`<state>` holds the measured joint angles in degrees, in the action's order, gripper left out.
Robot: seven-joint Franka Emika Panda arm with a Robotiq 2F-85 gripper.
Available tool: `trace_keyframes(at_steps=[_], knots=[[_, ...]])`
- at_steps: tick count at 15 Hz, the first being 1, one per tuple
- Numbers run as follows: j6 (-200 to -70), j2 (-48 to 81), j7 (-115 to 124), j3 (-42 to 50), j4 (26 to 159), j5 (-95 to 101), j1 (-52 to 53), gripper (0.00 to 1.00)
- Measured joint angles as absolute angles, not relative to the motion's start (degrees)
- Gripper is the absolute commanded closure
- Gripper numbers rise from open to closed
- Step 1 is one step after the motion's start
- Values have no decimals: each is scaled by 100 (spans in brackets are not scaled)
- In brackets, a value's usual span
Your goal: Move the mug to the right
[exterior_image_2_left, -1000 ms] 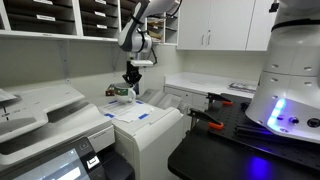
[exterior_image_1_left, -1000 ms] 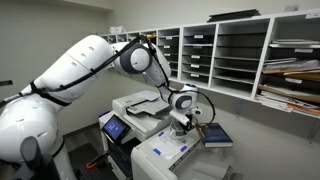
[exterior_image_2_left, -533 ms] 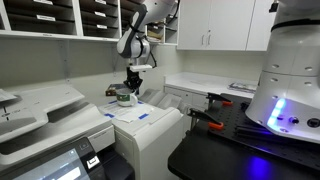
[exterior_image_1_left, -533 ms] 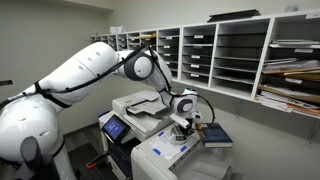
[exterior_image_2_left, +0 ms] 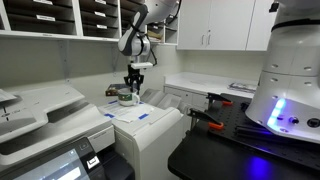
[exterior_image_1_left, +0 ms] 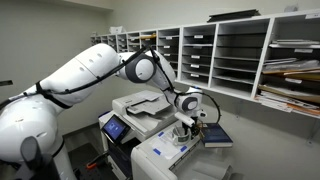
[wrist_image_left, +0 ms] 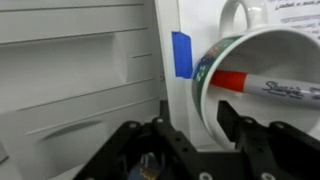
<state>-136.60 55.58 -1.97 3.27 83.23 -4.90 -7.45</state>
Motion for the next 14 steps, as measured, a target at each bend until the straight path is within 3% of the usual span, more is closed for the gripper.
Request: trace_keyframes(at_steps=[2, 14], knots=[[-13689, 5282, -563, 112, 8418, -537, -897, 0], [-13384, 1601, -2544, -158, 11474, -514, -1354, 0]])
